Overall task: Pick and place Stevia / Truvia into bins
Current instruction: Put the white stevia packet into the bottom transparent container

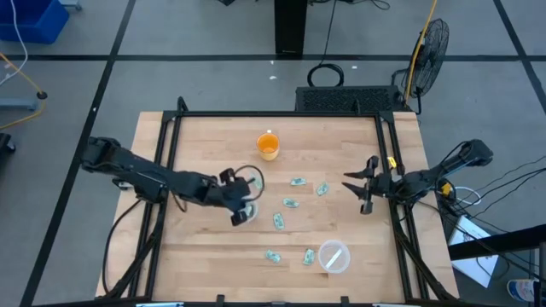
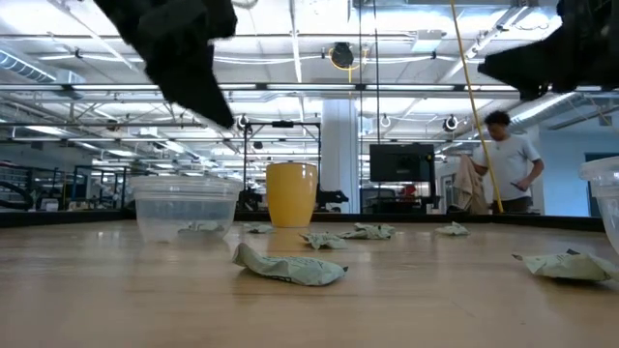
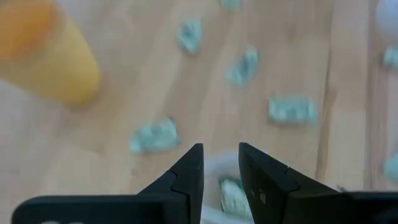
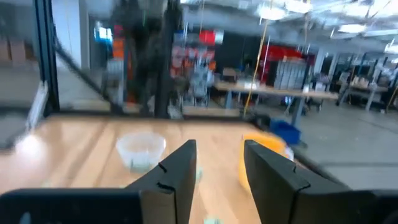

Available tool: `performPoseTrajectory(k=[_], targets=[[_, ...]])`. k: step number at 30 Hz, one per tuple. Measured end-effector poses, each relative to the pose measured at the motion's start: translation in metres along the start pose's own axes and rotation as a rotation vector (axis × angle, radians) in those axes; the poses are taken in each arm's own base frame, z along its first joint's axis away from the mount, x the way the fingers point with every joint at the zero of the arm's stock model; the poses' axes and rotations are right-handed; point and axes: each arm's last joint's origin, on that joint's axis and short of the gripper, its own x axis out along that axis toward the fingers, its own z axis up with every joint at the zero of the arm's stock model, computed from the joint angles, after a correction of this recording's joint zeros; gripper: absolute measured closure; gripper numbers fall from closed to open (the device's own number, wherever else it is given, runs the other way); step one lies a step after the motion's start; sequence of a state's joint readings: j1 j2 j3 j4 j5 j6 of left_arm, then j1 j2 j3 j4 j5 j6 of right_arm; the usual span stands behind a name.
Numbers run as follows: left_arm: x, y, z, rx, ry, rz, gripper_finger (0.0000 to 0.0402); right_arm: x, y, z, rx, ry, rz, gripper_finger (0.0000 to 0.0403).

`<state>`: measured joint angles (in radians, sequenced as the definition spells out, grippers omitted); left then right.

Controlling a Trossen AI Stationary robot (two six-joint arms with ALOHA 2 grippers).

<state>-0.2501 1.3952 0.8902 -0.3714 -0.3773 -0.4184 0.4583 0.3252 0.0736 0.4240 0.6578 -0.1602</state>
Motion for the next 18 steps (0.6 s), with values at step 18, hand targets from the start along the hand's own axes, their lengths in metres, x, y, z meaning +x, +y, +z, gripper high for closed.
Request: performPoseTrajectory(k=[18], targets=[[-0.034,-0.005,0.049,0.138,-0.515,-0.054,0.0295,0.064,0.013,-0.015,-0.013,0.611,-0.119,0.0273]])
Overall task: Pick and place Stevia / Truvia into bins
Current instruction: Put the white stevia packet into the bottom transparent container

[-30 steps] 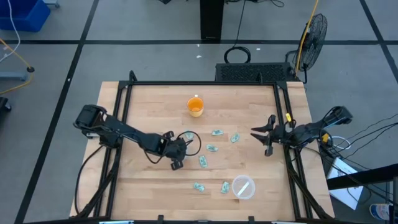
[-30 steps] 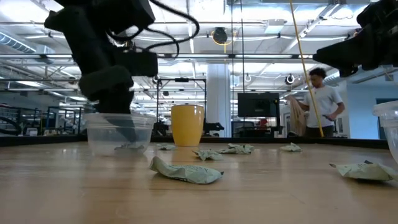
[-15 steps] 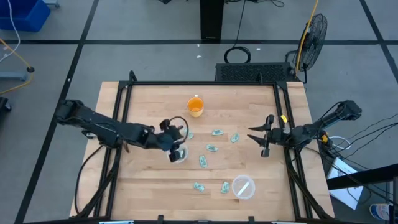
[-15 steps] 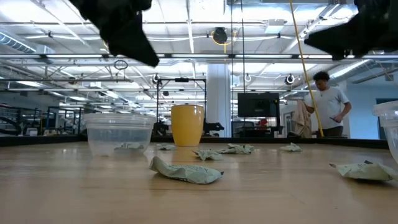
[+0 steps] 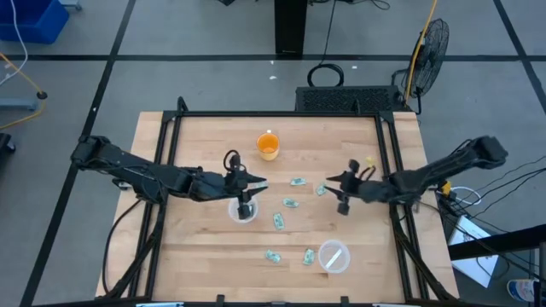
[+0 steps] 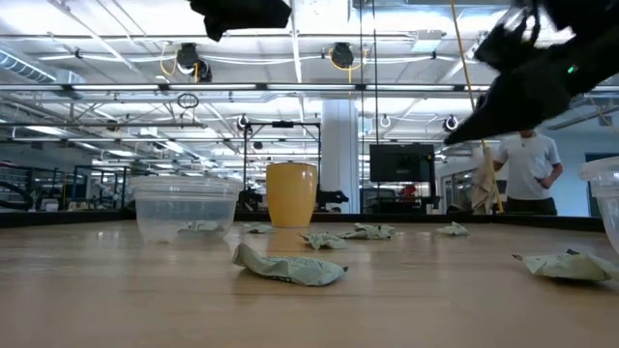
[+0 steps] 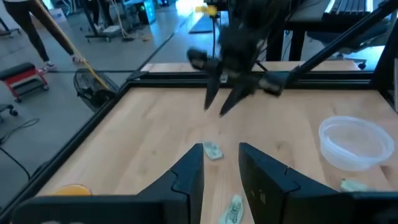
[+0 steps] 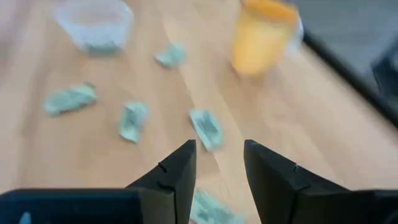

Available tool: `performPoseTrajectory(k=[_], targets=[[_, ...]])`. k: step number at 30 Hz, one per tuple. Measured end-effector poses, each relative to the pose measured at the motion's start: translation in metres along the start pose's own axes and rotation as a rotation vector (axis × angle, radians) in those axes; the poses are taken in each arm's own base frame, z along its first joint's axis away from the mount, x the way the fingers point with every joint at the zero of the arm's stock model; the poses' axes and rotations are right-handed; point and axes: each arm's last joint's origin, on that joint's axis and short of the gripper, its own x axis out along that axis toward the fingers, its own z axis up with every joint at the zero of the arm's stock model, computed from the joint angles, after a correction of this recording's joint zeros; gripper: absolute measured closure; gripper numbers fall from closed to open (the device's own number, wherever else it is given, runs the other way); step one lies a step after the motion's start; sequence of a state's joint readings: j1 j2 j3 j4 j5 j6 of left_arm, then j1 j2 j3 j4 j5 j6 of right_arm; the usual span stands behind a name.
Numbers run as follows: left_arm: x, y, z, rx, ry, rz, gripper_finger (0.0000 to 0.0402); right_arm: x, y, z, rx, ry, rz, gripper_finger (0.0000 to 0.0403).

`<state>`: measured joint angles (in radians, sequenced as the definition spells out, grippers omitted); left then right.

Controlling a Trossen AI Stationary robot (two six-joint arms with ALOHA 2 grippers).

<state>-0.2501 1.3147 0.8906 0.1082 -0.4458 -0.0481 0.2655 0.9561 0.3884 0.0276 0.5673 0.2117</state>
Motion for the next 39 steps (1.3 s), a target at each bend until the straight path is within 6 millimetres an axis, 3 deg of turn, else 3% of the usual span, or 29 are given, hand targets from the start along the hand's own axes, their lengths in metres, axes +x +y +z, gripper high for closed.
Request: performPoseTrajectory(k=[8,26,30,36,39], targets=[[0.000,0.000,-0.002,0.004,0.023,0.001,0.0295,0.031,-0.009,-0.035,0.092,0.247,-0.024,0.0273],[0.000,0.000,-0.005,0.013,0.050,0.000,0.0295,0.057,-0.021,-0.052,0.148,0.366,-0.081,0.0276],[0.000,0.000,-0.006,0.014,0.057,0.000,0.0295,0.060,-0.021,-0.055,0.147,0.392,-0.071,0.0306],[0.000,0.000,-0.006,0.014,0.057,0.000,0.0295,0.061,-0.020,-0.058,0.143,0.411,-0.065,0.0390],[0.000,0.000,-0.006,0.004,0.057,0.001,0.0295,0.061,-0.020,-0.057,0.165,0.401,-0.067,0.0395]])
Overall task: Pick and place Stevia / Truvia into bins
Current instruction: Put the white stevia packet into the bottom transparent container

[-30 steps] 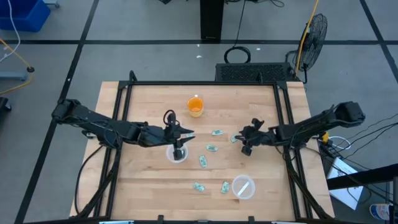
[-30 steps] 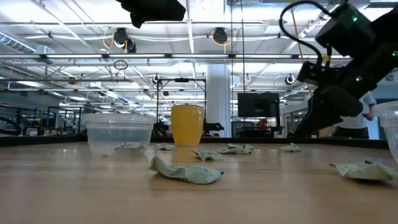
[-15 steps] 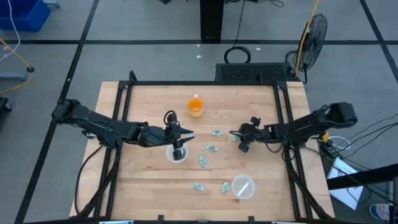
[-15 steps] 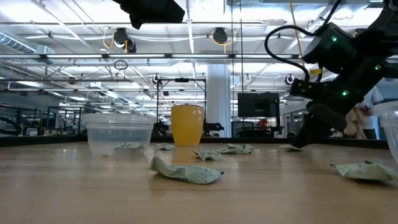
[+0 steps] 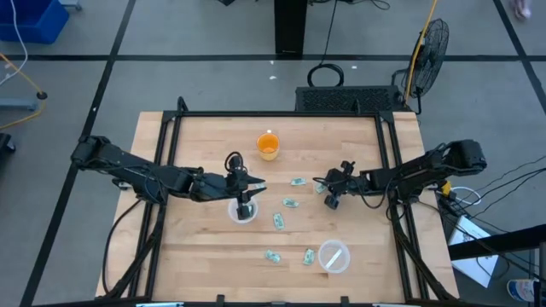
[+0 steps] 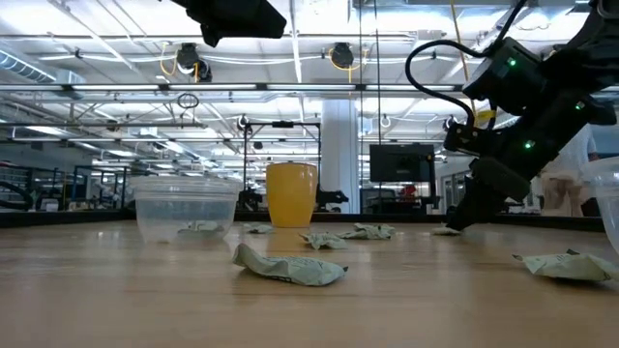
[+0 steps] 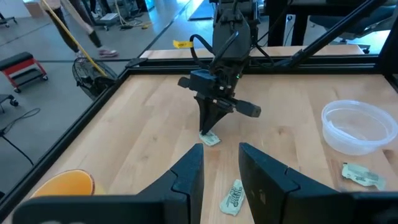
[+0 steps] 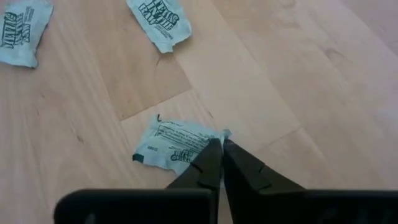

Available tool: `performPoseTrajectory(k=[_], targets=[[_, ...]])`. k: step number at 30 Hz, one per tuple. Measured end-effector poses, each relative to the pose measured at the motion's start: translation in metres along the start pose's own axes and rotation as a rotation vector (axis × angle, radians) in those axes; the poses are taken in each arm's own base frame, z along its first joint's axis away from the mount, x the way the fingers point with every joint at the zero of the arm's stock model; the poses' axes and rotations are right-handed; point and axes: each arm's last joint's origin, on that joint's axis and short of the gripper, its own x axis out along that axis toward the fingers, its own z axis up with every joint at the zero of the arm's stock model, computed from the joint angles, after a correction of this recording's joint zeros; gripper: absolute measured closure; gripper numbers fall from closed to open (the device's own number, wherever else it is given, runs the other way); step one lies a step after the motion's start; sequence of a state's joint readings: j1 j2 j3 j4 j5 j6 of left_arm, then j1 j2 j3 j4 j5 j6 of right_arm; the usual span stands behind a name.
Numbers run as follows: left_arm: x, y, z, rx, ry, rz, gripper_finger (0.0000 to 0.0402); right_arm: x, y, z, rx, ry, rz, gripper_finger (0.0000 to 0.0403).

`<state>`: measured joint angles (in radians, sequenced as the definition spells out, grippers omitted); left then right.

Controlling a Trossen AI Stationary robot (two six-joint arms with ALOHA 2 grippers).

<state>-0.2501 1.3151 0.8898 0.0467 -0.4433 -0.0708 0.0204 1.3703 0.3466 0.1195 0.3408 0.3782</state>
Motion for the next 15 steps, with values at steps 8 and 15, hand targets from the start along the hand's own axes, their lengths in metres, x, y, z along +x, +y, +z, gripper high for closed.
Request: performPoseTrajectory(k=[8,15], targets=[[0.000,0.000,-0.002,-0.011,0.020,0.001,0.0295,-0.029,0.016,0.024,-0.050,-0.149,0.125,0.0402],[0.000,0.000,-0.002,-0.016,0.019,0.002,0.0295,-0.096,0.054,0.059,-0.141,-0.226,0.322,0.0402]])
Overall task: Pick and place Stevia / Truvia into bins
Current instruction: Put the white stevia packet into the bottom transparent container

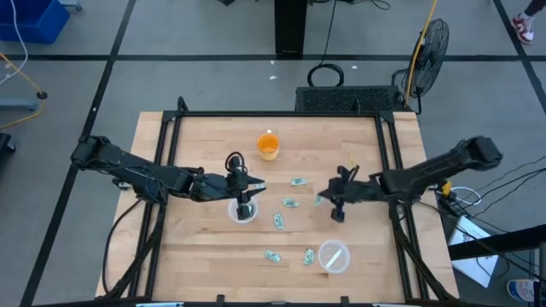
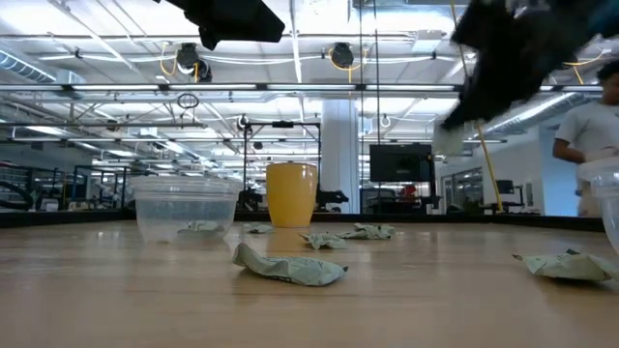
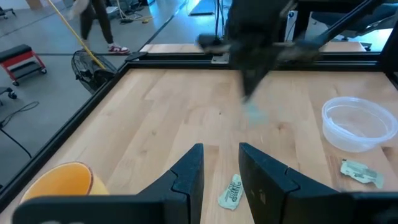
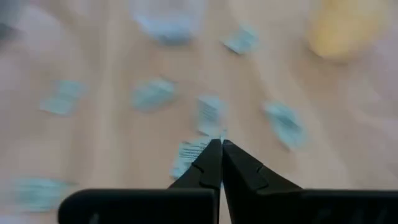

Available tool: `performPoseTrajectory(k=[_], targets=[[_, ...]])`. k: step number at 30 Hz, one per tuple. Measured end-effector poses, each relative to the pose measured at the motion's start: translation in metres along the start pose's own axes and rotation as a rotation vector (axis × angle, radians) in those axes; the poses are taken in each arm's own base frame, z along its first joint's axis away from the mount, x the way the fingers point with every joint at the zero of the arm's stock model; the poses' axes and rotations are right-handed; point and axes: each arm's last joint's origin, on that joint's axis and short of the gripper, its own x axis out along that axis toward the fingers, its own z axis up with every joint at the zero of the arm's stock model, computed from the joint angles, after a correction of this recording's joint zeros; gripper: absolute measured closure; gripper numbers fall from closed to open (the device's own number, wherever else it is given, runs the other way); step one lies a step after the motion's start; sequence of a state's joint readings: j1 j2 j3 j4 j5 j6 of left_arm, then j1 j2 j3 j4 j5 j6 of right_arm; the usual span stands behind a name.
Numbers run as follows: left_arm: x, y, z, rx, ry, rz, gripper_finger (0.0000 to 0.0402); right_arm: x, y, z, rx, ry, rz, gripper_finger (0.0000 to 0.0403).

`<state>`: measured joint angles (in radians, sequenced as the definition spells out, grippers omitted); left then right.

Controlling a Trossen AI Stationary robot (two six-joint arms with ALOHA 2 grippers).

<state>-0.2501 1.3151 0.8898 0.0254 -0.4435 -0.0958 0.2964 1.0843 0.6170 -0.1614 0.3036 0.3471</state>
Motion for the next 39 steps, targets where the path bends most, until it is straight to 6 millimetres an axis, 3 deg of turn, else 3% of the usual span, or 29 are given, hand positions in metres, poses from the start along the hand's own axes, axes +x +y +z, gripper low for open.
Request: performPoseTrajectory(k=[6,12,16,22,33,39], targets=[[0.000,0.000,0.000,-0.038,0.003,0.001,0.0295,-0.027,0.047,0.007,0.004,0.017,0.205,0.0403],[0.000,0.000,-0.001,-0.044,0.007,0.003,0.0295,-0.035,0.080,-0.019,-0.056,0.105,0.304,0.0403],[0.000,0.000,-0.001,-0.044,0.007,0.003,0.0295,-0.029,0.096,-0.036,-0.091,0.171,0.308,0.0403],[0.000,0.000,-0.001,-0.061,0.007,0.003,0.0295,-0.009,0.106,-0.055,-0.109,0.263,0.263,0.0403],[0.000,0.000,-0.001,-0.062,0.007,0.004,0.0295,0.015,0.117,-0.074,-0.160,0.388,0.346,0.0403],[0.000,0.000,-0.001,-0.062,0.007,0.004,0.0295,0.021,0.115,-0.075,-0.212,0.387,0.338,0.0403]])
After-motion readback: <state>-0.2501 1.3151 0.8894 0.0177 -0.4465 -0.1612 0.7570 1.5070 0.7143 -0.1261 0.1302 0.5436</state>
